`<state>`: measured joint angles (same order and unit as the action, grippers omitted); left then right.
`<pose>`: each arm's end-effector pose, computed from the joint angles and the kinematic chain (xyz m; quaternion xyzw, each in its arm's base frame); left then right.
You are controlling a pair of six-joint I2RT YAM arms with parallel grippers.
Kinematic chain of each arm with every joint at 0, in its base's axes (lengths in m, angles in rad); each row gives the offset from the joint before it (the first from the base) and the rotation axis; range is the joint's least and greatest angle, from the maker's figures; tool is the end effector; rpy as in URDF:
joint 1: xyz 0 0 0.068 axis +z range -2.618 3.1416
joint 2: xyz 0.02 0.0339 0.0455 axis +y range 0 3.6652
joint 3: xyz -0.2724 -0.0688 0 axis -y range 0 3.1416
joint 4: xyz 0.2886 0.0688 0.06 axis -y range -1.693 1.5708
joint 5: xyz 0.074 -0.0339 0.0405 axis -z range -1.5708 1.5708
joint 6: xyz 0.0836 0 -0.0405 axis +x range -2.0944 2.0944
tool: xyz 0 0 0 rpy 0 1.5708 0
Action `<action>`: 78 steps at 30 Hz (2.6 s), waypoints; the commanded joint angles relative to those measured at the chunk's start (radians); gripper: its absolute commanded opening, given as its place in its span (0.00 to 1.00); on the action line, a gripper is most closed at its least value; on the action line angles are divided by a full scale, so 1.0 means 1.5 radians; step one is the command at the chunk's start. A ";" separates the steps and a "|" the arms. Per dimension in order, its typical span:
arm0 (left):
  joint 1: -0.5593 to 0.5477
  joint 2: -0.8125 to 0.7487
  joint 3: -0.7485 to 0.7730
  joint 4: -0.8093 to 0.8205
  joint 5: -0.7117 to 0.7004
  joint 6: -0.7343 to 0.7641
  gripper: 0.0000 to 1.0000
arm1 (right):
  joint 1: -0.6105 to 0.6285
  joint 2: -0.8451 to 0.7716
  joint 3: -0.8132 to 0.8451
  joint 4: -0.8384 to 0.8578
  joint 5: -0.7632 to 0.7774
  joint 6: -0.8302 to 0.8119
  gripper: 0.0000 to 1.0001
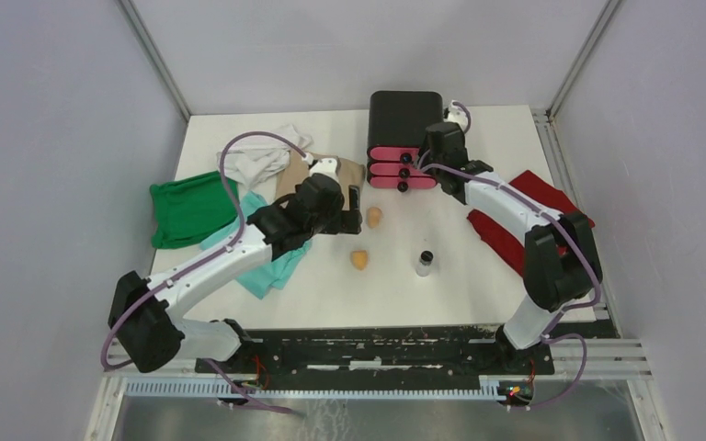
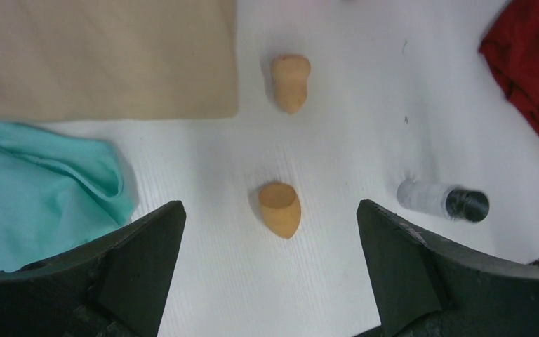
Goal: Organize the makeup
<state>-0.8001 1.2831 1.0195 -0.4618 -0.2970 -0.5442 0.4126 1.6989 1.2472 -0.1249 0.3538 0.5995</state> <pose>0.2629 -0.2356 0.2553 0.0549 0.9023 -0.1470 0.4015 0.4407 0.1613 0.2286 0.1643 0.8536 0.0923 0.4856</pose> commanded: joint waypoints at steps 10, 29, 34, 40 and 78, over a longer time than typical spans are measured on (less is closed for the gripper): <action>0.207 0.314 0.394 0.018 0.187 0.020 1.00 | -0.006 -0.261 -0.147 -0.060 -0.055 -0.017 0.56; 0.244 0.494 0.406 0.303 0.504 -0.160 0.99 | -0.005 -0.464 -0.226 -0.224 -0.019 -0.014 0.61; 0.218 0.487 0.370 0.345 0.536 -0.171 0.99 | -0.005 -0.433 -0.248 -0.137 -0.075 -0.057 0.79; 0.183 0.505 0.372 0.361 0.552 -0.187 0.98 | -0.005 -0.387 -0.290 -0.022 -0.117 -0.110 0.87; 0.161 0.112 0.047 0.243 0.362 -0.080 0.99 | -0.068 -0.040 -0.336 0.515 -0.247 -0.299 0.70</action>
<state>-0.5602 1.4887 1.0908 -0.1005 0.2619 -0.7128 0.3119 1.6341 0.6975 0.5571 -0.0257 0.1341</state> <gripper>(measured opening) 0.996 0.719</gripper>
